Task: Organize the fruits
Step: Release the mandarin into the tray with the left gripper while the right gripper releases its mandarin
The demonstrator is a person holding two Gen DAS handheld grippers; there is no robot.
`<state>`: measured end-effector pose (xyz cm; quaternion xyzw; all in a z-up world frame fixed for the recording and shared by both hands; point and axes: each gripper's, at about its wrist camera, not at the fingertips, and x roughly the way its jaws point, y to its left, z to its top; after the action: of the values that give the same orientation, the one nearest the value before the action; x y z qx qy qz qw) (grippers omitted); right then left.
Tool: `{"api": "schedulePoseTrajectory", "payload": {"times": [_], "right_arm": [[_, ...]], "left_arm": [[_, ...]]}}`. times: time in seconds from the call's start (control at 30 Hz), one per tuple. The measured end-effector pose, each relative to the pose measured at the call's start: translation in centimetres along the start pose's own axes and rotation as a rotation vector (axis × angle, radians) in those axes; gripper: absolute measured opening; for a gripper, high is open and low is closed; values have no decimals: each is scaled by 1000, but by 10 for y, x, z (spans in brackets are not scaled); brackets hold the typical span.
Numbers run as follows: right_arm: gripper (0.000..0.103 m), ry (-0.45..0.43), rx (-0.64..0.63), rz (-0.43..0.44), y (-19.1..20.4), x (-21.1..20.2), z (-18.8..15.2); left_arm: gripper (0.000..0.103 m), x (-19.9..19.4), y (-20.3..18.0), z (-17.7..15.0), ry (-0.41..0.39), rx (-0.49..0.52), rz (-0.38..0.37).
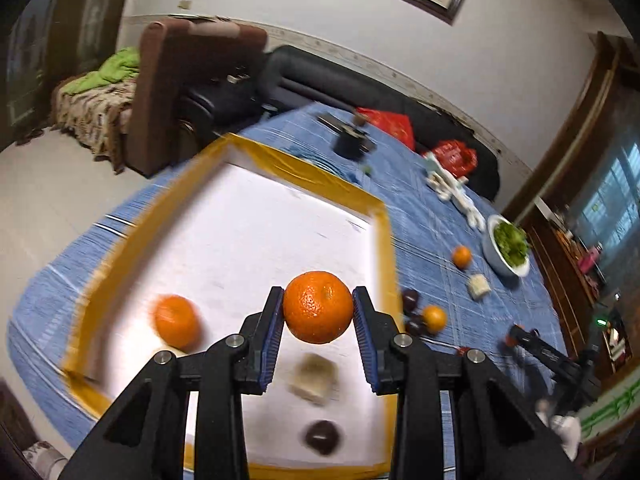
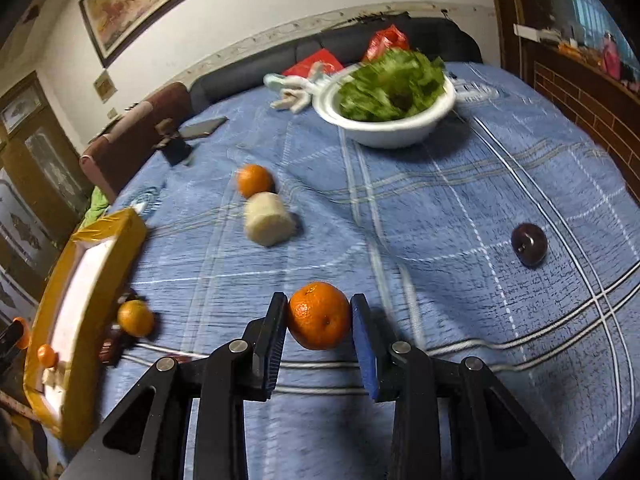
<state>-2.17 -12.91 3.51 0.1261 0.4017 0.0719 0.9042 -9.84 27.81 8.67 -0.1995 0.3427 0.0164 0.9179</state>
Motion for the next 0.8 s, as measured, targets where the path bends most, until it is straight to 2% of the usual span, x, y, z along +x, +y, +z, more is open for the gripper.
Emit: {"api": "schedulePoseTrajectory", "payload": {"times": [0.13,0.27,0.33,0.43,0.6,0.7,0.73,0.8], "right_arm": [[35,-14,-69,79,46,-22,8],[36,-10,-201,188,121,-34,18],[36,31,-249,266,159,-29,18],[36,121,-300,346,207,-7,7],[36,227,-377,354,256,38,-22],[36,260,-392,346,267,55,-29],[36,270,-397,340,270,61,-31],[37,287,-403,331,275,71,-34]], "left_arm": [[33,-3,19,24,-18,-8,48],[33,4,24,44,-32,47,113],[33,14,29,49,-14,62,132],[33,41,42,50,55,63,153],[33,56,55,45,102,40,127],[34,59,61,44,112,25,111],[36,60,63,44,114,18,103],[50,59,66,43,111,-3,88]]}}
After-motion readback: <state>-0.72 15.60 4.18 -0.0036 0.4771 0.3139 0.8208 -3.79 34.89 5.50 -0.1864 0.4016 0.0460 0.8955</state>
